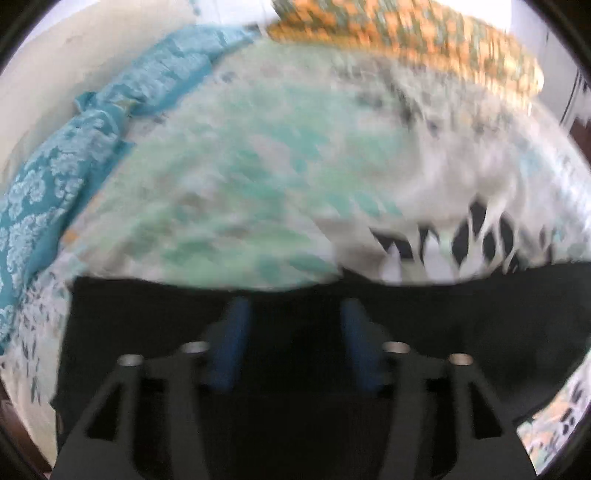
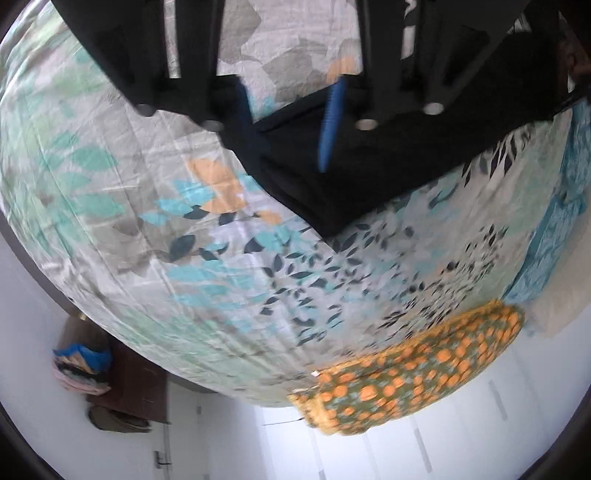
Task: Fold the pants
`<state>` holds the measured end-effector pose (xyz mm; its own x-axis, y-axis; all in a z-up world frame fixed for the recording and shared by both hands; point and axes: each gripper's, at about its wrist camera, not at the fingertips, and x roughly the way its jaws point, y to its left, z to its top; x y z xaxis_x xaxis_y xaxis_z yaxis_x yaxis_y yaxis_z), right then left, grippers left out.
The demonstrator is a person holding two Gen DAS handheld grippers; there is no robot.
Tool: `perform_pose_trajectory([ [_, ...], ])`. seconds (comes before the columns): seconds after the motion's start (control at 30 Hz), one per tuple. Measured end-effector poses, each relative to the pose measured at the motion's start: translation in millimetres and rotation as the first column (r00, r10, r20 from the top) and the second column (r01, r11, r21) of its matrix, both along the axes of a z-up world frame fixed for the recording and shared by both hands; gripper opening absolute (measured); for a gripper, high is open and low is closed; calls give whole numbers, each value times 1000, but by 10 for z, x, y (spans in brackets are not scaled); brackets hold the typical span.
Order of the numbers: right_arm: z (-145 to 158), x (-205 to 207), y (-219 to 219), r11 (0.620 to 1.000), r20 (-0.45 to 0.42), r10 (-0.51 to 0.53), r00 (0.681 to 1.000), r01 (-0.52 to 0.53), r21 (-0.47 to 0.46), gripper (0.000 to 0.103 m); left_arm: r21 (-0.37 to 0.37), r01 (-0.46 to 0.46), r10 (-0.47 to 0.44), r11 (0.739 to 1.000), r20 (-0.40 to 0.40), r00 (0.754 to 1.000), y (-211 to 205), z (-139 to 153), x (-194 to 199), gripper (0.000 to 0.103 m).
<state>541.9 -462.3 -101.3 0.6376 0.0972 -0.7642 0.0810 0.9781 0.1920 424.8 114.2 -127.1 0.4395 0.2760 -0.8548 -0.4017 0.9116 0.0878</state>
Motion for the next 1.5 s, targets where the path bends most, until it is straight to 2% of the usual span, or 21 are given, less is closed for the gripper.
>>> perform_pose_trajectory([
  [0.1, -33, -70, 16, 999, 8, 37, 999, -38, 39, 51, 68, 8, -10, 998, 23, 1000, 444, 180, -255, 77],
  [0.17, -132, -7, 54, 979, -25, 107, 994, -101, 175, 51, 140, 25, -22, 990, -27, 999, 654, 110, -379, 76],
  [0.3, -456, 245, 378, 892, -120, 276, 954, -207, 401, 52, 233, 36, -4, 972, -136, 991, 862, -225, -638, 76],
  [0.37, -785, 370, 548, 938, -260, 259, 930, -178, 297, 52, 298, 20, 54, 954, -239, 970, 1010, -530, -769, 76],
  [0.4, -860, 384, 562, 958, -297, 231, 927, -163, 236, 40, 352, 4, 103, 936, -285, 953, 1102, -654, -837, 76],
  [0.47, -881, 374, 459, 972, -262, 170, 950, -119, 200, 29, 419, -110, 225, 901, -238, 945, 1401, -683, -1017, 78],
  [0.5, -863, 361, 434, 976, -257, 151, 955, -104, 189, 30, 432, -178, 301, 884, -236, 924, 1564, -671, -1075, 80],
  [0.63, -747, 264, 529, 986, -261, 152, 953, -127, 112, 37, 351, -311, 392, 883, -190, 900, 1899, -448, -1157, 74],
  [0.7, -649, 200, 611, 990, -237, 140, 961, -133, 48, 67, 283, -299, 339, 911, -104, 935, 1857, -242, -1131, 76],
  [0.73, -567, 133, 684, 989, -197, 145, 970, -143, 26, 70, 240, -276, 301, 931, -72, 951, 1813, -175, -1087, 81],
  [0.8, -480, 103, 733, 986, -171, 165, 971, -159, 48, 70, 228, -225, 247, 947, -72, 966, 1772, -168, -919, 88],
  [0.93, -455, -34, 924, 977, -177, 202, 963, -184, 111, 70, 261, -77, 136, 962, -214, 967, 1762, -356, -483, 86],
  [1.0, -413, -157, 1006, 967, -170, 233, 958, -210, 141, 70, 260, -91, 144, 961, -194, 970, 1900, -311, -442, 86],
  [1.1, -365, -376, 1093, 953, -153, 270, 951, -241, 184, 71, 52, -179, 185, 982, -152, 971, 2423, -216, -531, 94],
  [1.17, -369, -530, 1169, 945, -147, 292, 945, -261, 197, 71, -60, -251, 237, 966, -176, 955, 2826, -300, -645, 94],
  [1.27, -416, -715, 1238, 943, -162, 300, 940, -268, 195, 71, -98, -299, 272, 949, -218, 937, 3111, -481, -760, 94],
  [1.37, -450, -803, 1282, 945, -173, 293, 940, -257, 203, 71, -150, -201, 162, 968, -236, 958, 2993, -630, -691, 94],
  [1.4, -460, -827, 1302, 945, -177, 291, 940, -254, 207, 71, -121, -163, 131, 979, -235, 963, 2914, -651, -643, 93],
  [1.43, -468, -850, 1318, 945, -181, 288, 940, -249, 212, 71, -74, -125, 105, 989, -231, 967, 2812, -655, -594, 77],
  [1.47, -473, -872, 1344, 945, -185, 287, 940, -246, 217, 71, -45, -99, 87, 994, -215, 973, 2718, -645, -556, 40],
  [1.5, -473, -898, 1375, 944, -188, 289, 939, -247, 219, 71, -75, -96, 80, 993, -197, 977, 2667, -636, -533, 25],
])
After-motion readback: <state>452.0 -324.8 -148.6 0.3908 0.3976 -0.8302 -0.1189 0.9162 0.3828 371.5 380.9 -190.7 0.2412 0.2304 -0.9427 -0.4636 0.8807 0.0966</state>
